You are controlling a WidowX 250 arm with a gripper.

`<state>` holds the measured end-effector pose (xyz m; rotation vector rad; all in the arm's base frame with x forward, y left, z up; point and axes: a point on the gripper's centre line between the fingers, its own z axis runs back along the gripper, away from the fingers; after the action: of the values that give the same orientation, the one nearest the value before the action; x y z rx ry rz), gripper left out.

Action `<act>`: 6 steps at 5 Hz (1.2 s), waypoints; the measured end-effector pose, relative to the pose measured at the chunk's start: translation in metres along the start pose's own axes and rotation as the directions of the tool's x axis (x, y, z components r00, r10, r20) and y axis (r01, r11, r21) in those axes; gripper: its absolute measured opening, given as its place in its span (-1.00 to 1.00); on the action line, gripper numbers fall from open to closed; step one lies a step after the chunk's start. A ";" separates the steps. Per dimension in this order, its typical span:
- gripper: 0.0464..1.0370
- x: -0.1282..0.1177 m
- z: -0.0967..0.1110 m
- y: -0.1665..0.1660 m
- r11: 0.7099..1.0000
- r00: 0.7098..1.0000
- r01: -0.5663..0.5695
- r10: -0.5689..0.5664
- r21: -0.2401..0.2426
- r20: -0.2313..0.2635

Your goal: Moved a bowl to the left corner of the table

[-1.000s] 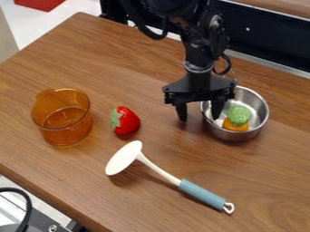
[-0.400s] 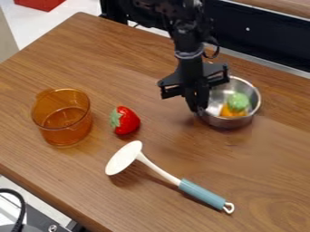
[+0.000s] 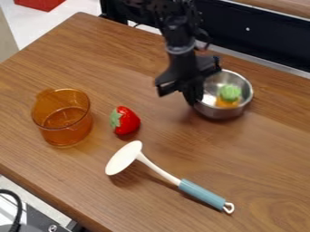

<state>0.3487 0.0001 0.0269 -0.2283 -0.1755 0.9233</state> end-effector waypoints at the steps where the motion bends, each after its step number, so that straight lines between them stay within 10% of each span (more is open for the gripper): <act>1: -0.98 0.019 0.009 0.008 0.994 0.992 -0.112 0.112 -0.006 0.050; 3: -0.98 0.078 0.034 0.017 0.877 0.850 -0.478 0.477 -0.056 0.222; 6: -0.98 0.091 0.005 0.025 0.712 0.676 -0.697 0.692 -0.083 0.254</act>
<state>0.3821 0.0881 0.0301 -0.1459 -0.3434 1.7341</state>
